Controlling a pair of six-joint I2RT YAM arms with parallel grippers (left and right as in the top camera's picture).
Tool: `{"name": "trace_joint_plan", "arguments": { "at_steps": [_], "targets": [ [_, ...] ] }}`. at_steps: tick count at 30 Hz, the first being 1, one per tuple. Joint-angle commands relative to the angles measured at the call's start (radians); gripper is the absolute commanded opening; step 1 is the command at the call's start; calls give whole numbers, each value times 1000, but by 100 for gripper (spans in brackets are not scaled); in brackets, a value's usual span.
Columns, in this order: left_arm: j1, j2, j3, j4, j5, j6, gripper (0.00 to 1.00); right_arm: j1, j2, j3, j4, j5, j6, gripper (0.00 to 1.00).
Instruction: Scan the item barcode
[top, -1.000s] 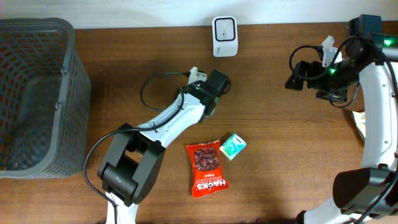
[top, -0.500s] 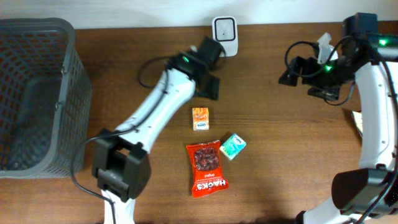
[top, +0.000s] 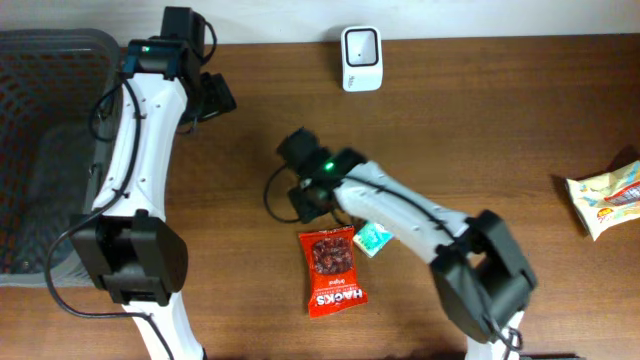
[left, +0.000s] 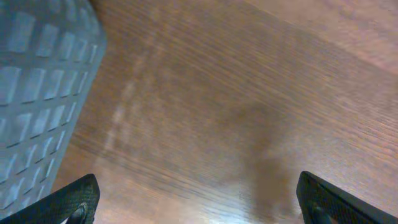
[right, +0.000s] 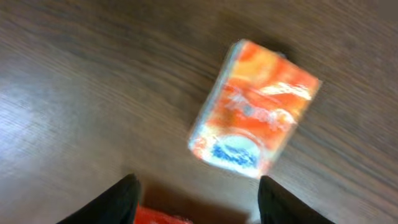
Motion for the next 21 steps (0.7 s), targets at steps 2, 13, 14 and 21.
{"name": "trace_joint_plan", "arguments": {
  "at_steps": [2, 13, 14, 21],
  "targets": [
    [16, -25, 16, -14, 4, -13, 99, 23, 76, -6, 61, 88, 18, 56],
    [16, -24, 15, -26, 3, -13, 99, 23, 142, -6, 104, 113, 44, 34],
    [16, -24, 15, -26, 3, -13, 99, 23, 142, -6, 105, 113, 43, 29],
    [16, -24, 15, -27, 3, -12, 99, 6, 141, 59, 55, 124, 44, 4]
  ]
}}
